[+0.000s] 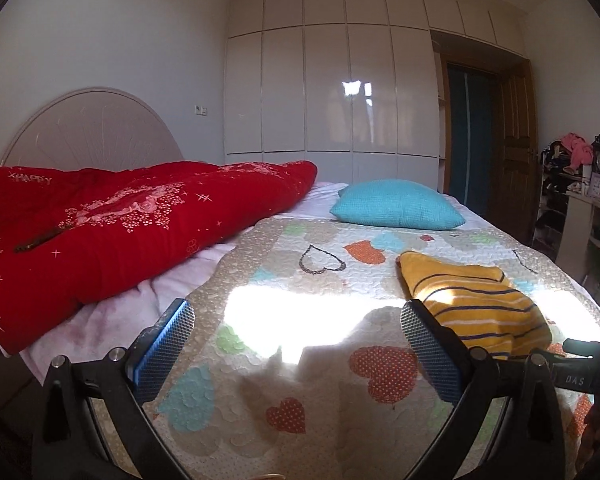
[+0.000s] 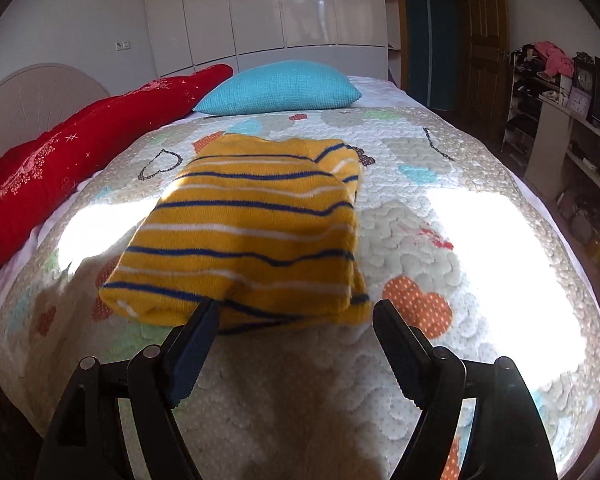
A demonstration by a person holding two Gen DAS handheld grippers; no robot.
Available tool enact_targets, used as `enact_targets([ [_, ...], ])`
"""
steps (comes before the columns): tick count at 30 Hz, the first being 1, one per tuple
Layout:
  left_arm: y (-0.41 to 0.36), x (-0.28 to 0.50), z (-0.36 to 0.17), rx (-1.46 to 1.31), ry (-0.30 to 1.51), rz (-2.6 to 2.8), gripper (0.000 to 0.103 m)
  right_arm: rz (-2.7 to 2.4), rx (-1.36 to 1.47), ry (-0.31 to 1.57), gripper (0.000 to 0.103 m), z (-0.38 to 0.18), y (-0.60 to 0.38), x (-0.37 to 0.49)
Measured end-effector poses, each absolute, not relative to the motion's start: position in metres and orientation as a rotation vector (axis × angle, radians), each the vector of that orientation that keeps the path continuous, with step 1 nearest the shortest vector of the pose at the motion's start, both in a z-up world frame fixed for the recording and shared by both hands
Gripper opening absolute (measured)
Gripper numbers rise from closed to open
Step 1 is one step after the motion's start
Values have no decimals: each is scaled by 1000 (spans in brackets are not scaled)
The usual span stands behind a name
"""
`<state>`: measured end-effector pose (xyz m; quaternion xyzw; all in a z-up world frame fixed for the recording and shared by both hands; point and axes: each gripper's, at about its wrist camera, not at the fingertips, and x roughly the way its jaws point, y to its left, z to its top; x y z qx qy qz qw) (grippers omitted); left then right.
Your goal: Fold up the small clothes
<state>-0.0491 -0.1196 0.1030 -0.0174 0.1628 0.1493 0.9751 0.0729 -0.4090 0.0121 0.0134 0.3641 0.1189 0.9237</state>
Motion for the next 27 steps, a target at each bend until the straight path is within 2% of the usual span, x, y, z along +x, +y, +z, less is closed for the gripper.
enact_targets([
  [6, -150, -30, 116, -30, 419, 143, 103, 208, 99, 727, 84, 17, -430, 49],
  [12, -169, -23, 96, -20, 538, 119, 103, 163, 99, 727, 84, 14, -440, 47],
  [27, -162, -6, 56, 33, 751, 230, 103, 233, 15, 782, 85, -2, -402, 40],
])
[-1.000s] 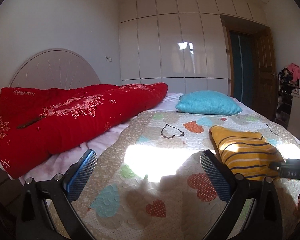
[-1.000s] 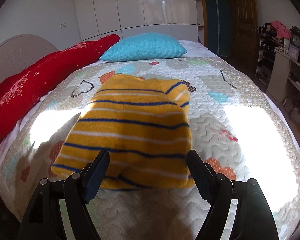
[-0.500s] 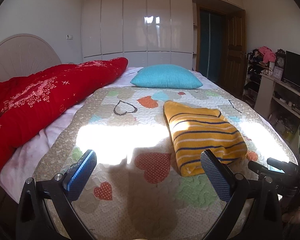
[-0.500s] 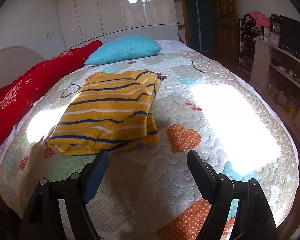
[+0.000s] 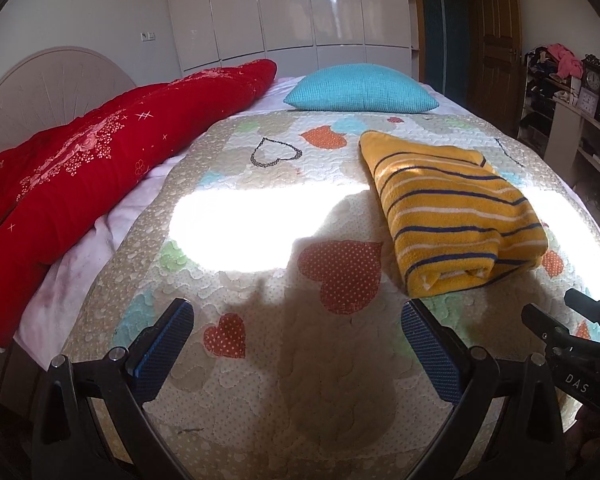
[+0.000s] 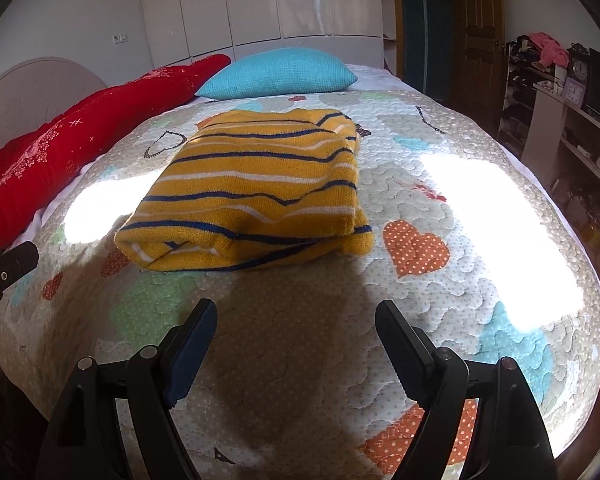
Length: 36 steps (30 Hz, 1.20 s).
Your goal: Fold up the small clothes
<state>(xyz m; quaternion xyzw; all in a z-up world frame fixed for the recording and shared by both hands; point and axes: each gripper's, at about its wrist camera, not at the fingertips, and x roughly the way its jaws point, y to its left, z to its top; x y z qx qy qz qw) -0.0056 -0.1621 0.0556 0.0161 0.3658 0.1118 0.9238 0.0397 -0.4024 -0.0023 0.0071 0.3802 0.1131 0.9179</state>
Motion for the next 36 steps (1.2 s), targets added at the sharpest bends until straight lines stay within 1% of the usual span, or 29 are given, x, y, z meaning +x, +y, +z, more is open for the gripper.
enact_targets([
  [11, -155, 0, 40, -5, 825, 210, 103, 241, 9, 799, 86, -5, -394, 42],
  [36, -154, 5, 18, -62, 916, 170, 103, 245, -5, 809, 87, -9, -385, 40],
])
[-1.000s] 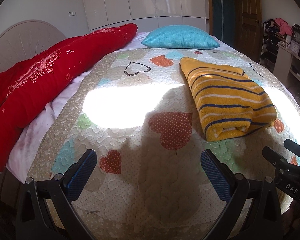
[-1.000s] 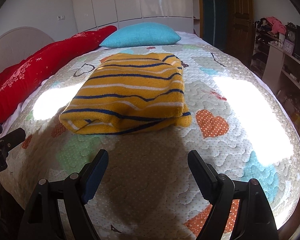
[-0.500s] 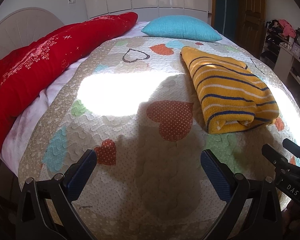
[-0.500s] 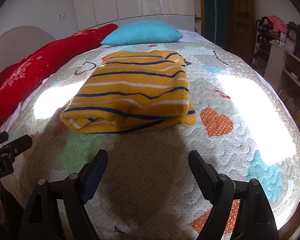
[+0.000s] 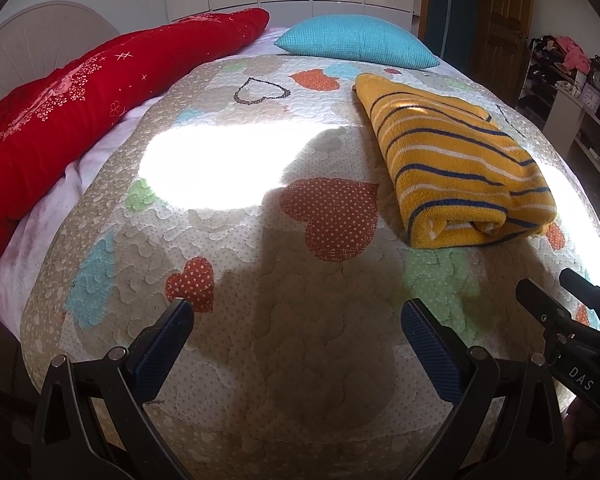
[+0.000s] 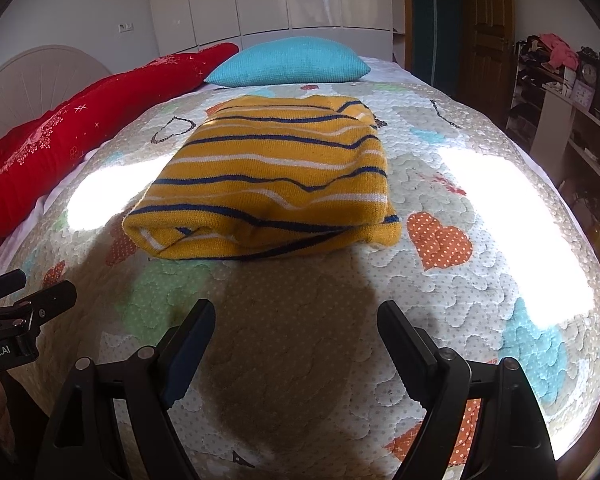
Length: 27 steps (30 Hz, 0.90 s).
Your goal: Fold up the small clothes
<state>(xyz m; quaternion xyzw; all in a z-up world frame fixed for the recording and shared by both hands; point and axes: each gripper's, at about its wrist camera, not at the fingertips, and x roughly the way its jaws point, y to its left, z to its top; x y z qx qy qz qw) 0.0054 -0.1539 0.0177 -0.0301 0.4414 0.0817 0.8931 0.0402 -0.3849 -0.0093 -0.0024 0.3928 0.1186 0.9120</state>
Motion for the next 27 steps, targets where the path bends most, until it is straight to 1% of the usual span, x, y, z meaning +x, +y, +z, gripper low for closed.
enact_targets([
  [20, -153, 8, 5, -98, 960, 146, 103, 246, -13, 808, 88, -11, -382, 39],
  [27, -153, 11, 5, -104, 963, 129, 103, 243, -23, 791, 88, -2, -376, 47],
])
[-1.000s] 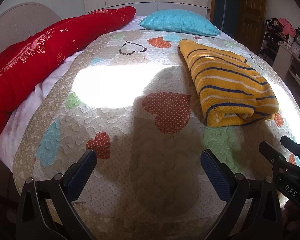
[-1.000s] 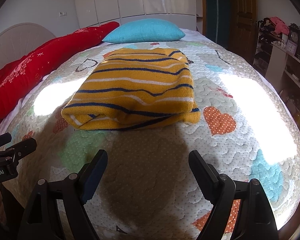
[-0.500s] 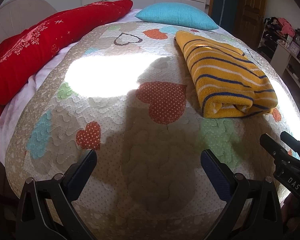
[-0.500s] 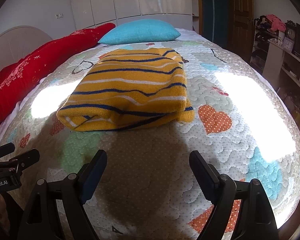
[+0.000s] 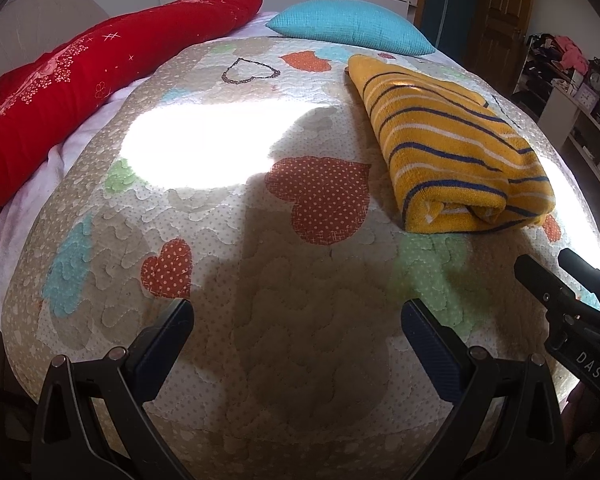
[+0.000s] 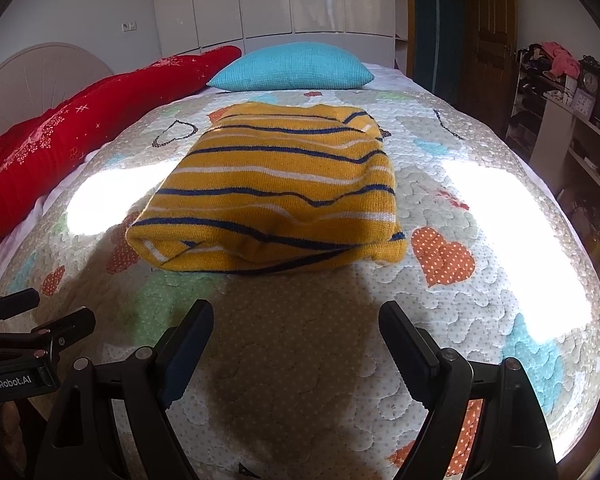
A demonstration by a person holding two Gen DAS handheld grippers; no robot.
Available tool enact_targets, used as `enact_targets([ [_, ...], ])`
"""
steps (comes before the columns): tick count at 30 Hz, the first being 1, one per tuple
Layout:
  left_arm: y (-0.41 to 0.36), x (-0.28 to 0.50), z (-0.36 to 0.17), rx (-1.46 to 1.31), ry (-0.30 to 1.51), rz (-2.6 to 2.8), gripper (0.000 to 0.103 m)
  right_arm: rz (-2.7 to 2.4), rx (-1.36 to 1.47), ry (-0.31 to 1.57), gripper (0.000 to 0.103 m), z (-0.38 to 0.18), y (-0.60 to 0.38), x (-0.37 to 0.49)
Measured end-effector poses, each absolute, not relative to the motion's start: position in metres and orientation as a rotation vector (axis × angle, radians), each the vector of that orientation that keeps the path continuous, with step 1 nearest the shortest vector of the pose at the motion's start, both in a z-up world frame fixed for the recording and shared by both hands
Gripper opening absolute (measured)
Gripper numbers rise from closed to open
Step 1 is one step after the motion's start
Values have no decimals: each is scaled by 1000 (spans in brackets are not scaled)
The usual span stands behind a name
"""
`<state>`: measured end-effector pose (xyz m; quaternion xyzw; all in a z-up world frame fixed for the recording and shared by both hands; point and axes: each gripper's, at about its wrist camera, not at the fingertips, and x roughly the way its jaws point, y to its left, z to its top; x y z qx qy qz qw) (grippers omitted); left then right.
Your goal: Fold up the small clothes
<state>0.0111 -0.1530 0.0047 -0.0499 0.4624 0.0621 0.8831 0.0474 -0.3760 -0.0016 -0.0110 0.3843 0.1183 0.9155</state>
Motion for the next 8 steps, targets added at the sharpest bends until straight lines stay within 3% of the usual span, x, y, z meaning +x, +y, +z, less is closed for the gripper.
enact_targets([
  [8, -148, 15, 0, -124, 977, 115, 103, 277, -53, 788, 90, 2, -361, 51],
])
